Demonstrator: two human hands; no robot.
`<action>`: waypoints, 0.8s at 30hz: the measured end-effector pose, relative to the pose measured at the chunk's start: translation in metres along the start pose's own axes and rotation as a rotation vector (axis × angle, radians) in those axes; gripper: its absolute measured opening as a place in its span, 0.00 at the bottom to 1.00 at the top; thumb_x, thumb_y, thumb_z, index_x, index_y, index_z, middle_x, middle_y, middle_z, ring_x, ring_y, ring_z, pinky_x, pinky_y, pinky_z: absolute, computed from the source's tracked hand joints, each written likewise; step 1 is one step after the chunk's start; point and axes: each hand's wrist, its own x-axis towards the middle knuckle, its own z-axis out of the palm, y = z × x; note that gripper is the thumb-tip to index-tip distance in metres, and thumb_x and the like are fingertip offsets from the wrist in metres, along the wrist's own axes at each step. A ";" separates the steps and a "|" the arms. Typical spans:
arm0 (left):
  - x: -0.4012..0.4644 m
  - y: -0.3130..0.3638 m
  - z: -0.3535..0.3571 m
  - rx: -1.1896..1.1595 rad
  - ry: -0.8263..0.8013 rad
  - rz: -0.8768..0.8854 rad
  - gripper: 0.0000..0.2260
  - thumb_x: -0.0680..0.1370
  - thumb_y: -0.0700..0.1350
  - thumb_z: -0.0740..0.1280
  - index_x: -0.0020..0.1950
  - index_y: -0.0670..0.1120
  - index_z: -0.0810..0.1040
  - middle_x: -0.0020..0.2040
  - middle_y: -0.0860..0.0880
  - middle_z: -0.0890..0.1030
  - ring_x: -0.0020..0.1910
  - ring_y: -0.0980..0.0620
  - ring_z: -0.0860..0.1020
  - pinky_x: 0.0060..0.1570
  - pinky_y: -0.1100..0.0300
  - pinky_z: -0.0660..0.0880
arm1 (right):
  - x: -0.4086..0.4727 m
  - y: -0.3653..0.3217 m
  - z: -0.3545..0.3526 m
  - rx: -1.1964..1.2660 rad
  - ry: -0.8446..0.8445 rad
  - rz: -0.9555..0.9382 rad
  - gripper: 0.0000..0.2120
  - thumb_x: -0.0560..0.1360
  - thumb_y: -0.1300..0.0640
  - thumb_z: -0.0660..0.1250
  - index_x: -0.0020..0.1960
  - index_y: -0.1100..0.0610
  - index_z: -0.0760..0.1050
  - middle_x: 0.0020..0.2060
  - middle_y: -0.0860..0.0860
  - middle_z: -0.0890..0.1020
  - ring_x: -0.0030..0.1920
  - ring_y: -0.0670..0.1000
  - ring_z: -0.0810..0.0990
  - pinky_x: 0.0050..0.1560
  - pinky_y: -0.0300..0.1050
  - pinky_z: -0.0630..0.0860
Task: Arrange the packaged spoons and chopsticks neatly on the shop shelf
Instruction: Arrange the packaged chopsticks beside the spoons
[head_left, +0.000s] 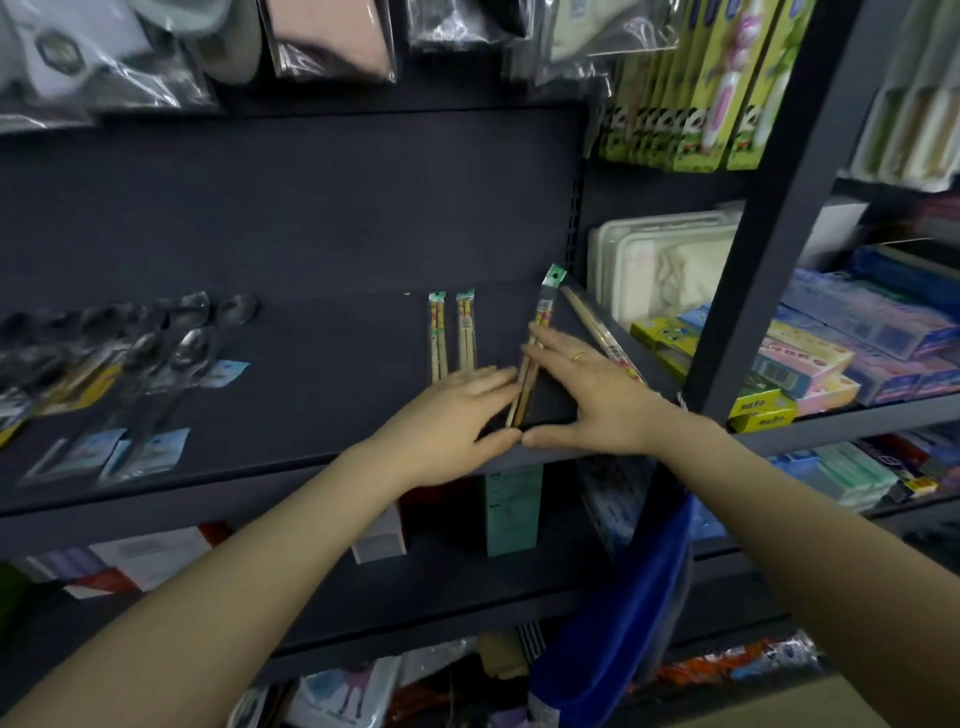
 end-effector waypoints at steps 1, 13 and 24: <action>-0.003 0.001 0.001 0.030 -0.017 0.034 0.27 0.79 0.54 0.56 0.75 0.47 0.52 0.76 0.49 0.53 0.75 0.52 0.52 0.69 0.65 0.43 | 0.004 0.000 -0.001 -0.029 -0.100 0.052 0.46 0.69 0.38 0.67 0.76 0.57 0.50 0.76 0.53 0.51 0.76 0.50 0.51 0.74 0.42 0.48; -0.076 0.019 -0.004 -0.187 0.358 0.303 0.28 0.74 0.50 0.66 0.71 0.45 0.61 0.71 0.51 0.62 0.69 0.54 0.63 0.69 0.57 0.62 | -0.031 -0.079 0.010 -0.294 0.346 -0.316 0.03 0.67 0.67 0.72 0.40 0.65 0.82 0.41 0.58 0.84 0.44 0.59 0.83 0.38 0.53 0.80; -0.126 0.010 -0.100 -1.284 1.014 0.144 0.19 0.80 0.43 0.57 0.66 0.61 0.57 0.49 0.48 0.84 0.50 0.47 0.82 0.50 0.60 0.77 | -0.009 -0.158 -0.012 0.490 0.115 -0.066 0.03 0.77 0.52 0.63 0.47 0.45 0.72 0.34 0.44 0.79 0.34 0.41 0.77 0.36 0.31 0.71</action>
